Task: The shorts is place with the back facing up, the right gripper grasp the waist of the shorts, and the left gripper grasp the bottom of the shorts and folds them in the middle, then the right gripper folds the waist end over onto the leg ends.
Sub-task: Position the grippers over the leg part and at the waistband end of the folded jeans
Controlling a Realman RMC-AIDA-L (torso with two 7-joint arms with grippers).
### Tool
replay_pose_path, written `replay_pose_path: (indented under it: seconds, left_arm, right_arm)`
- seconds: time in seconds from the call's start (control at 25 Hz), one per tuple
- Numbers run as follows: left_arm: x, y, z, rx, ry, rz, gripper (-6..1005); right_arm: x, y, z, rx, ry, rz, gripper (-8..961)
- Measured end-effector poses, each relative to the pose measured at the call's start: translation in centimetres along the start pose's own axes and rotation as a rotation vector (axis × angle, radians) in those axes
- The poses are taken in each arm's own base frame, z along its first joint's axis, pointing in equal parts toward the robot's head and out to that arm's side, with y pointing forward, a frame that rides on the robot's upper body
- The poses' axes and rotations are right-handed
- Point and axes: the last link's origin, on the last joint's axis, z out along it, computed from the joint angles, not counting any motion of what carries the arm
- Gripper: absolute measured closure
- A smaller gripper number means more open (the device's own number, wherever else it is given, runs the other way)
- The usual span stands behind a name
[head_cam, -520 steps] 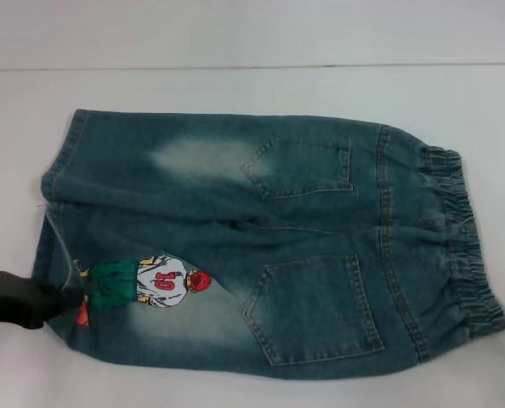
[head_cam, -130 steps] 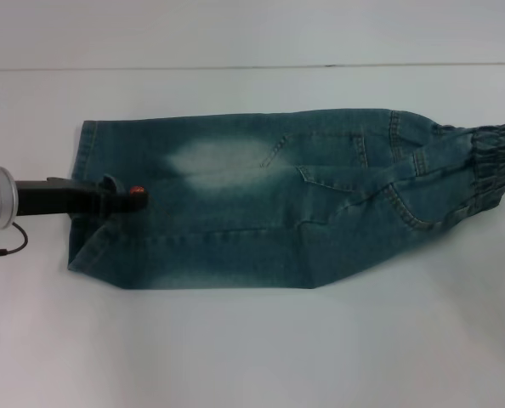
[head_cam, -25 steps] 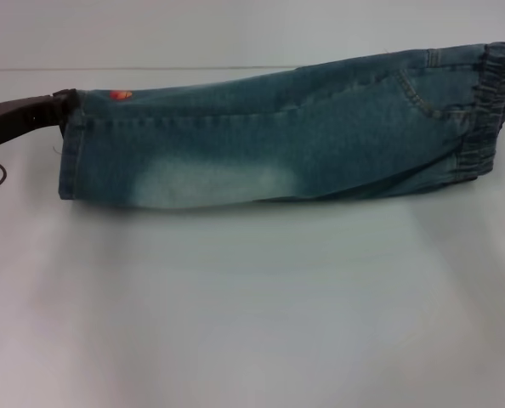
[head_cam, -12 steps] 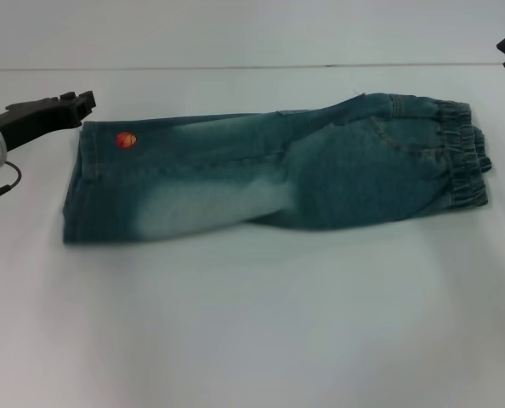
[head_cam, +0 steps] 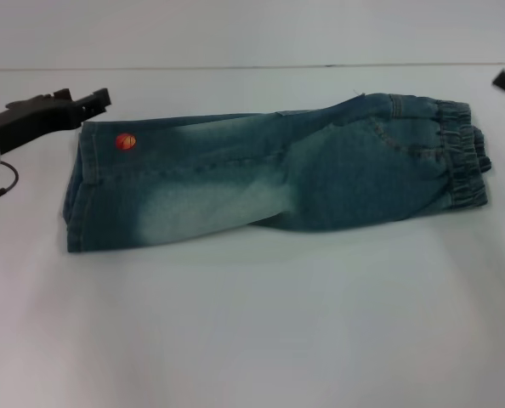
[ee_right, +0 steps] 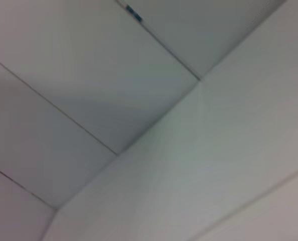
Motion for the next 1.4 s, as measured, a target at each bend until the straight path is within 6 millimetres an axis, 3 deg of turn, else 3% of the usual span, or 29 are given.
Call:
replay_pose_path:
  seconds: [0.08,0.2,0.44,1.4]
  left_arm:
    - [-0.3,0.3,-0.4,-0.028,0.002,-0.001,413]
    - [-0.9,0.7,-0.9,-0.071,0.008,0.002,270]
    - [-2.1,1.0,-1.4,-0.101,0.013,-0.010,212]
    - [-3.1,2.2,-0.3,-0.140,-0.032,0.016,213]
  right_arm:
    - [0.7,-0.6,-0.5,0.024,0.031,-0.004,106]
    - [1.2,-1.3,-0.9,0.063,0.059,-0.017,90]
    - [1.6,-2.1,-0.7,0.129,0.090,-0.048,59]
    - [2.5,-0.5,3.1,0.163,0.223,-0.078,95]
